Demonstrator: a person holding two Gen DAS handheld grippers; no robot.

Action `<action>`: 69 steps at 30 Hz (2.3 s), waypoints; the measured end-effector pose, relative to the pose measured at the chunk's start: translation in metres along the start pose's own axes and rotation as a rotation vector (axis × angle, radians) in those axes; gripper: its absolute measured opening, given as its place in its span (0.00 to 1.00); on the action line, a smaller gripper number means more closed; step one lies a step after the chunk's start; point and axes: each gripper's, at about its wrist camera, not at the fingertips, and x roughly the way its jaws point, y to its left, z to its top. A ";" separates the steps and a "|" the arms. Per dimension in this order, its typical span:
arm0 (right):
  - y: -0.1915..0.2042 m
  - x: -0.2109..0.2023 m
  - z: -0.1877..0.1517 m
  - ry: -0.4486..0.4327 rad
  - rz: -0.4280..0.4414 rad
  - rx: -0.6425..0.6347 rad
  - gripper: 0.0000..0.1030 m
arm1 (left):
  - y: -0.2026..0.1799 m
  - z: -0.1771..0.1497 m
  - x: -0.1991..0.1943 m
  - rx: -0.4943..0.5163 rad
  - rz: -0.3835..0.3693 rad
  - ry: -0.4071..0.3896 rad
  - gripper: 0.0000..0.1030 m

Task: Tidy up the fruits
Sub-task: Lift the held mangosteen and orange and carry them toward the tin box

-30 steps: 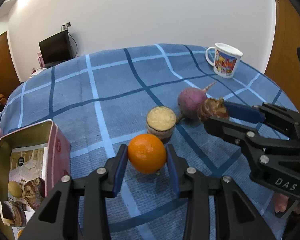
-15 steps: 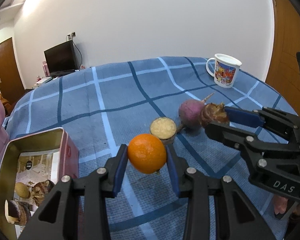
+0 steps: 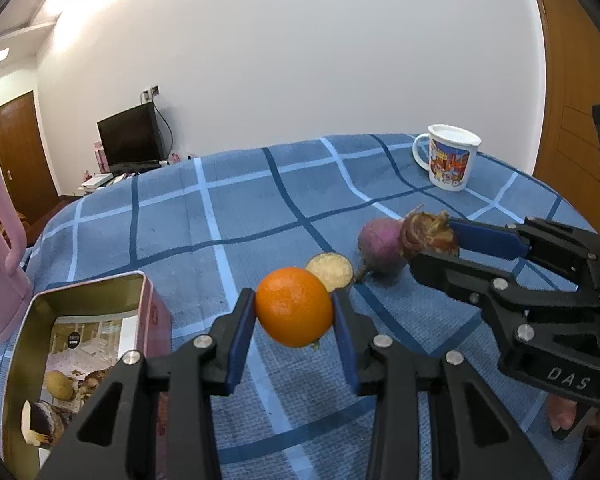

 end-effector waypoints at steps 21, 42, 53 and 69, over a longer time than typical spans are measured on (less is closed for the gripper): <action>0.004 -0.011 -0.002 -0.056 -0.007 -0.018 0.42 | -0.001 -0.002 -0.020 0.002 0.044 -0.099 0.39; 0.008 -0.022 -0.005 -0.119 -0.019 -0.043 0.42 | -0.001 -0.006 -0.037 -0.013 0.082 -0.183 0.39; 0.010 -0.029 -0.006 -0.155 -0.030 -0.054 0.42 | 0.001 -0.008 -0.047 -0.035 0.118 -0.233 0.39; 0.015 -0.032 -0.006 -0.177 -0.050 -0.072 0.42 | -0.001 -0.010 -0.052 -0.024 0.131 -0.255 0.39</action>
